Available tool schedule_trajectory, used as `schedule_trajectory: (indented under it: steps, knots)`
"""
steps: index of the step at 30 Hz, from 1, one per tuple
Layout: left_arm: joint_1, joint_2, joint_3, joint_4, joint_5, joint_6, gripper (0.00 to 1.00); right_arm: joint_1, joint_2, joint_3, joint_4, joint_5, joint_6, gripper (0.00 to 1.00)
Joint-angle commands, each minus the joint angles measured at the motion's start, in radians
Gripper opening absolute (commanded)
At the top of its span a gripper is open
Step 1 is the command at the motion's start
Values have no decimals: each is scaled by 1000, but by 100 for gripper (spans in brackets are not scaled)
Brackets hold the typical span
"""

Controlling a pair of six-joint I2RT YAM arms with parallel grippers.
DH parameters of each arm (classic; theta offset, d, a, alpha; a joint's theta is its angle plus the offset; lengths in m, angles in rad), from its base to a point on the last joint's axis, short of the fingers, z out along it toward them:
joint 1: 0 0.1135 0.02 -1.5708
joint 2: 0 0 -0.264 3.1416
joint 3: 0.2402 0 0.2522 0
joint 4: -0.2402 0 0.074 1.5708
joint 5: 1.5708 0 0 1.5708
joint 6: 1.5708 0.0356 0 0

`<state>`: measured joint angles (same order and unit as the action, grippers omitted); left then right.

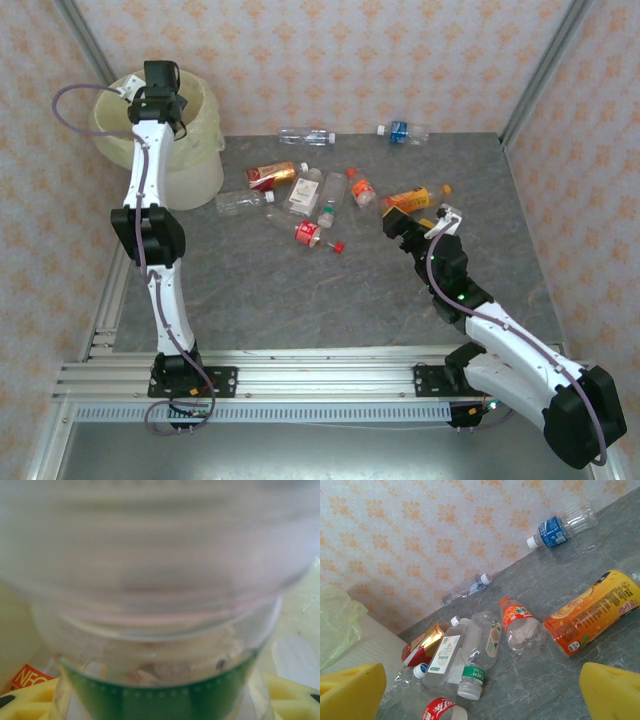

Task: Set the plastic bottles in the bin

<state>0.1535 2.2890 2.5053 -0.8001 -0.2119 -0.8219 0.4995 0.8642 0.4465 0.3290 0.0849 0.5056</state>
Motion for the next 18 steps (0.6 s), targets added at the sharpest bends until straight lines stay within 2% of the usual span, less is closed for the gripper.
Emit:
schedule_trajectory:
  steps: [1,6,18]
  knots:
    - [7,30,67,-34,21,-47,71,2,-7,-12,-1,30,19,99]
    - [9,47,89,-31,84,-53,77,3,-8,-14,-9,36,21,99]
    - [8,-3,90,-30,132,-44,85,2,-8,-20,-10,41,19,99]
